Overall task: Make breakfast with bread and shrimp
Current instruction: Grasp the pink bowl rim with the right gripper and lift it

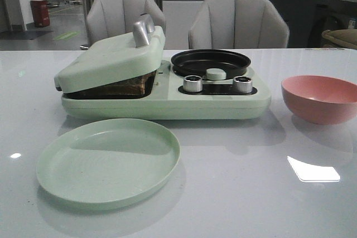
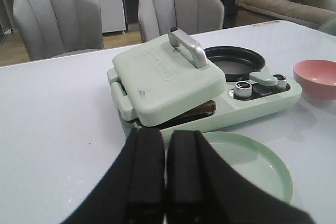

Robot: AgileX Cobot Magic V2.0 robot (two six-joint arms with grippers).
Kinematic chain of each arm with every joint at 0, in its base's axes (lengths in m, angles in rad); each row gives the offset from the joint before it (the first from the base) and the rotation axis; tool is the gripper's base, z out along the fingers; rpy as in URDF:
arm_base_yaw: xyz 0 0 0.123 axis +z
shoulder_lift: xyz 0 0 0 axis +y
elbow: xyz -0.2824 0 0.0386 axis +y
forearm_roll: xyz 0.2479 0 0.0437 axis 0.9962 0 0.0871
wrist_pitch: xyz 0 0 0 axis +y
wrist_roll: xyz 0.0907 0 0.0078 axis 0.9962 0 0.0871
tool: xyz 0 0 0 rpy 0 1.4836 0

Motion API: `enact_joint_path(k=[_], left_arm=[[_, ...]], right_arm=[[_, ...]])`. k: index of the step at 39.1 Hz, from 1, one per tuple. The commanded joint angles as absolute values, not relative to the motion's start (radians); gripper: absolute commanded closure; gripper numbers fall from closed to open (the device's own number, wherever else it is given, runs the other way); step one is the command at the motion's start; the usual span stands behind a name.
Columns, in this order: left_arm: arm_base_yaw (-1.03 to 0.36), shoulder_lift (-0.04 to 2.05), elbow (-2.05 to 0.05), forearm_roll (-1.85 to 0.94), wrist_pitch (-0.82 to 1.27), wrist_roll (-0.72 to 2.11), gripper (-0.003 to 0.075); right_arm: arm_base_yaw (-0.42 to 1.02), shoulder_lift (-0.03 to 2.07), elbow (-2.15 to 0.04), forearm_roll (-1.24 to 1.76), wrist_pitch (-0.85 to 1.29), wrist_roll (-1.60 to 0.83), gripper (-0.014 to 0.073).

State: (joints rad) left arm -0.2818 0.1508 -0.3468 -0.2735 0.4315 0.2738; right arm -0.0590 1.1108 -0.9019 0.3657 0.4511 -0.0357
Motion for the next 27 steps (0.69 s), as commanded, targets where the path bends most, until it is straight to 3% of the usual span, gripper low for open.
enact_joint_path(k=[1, 27], left_arm=[[-0.288, 0.161, -0.375, -0.291, 0.357, 0.263, 0.0606], [-0.288, 0.161, -0.375, -0.291, 0.357, 0.263, 0.0606]], right_arm=[[-0.117, 1.201, -0.978, 0.406, 0.432, -0.037, -0.0010], [-0.186, 1.730, -1.204, 0.403, 0.464, -0.094, -0.0010]])
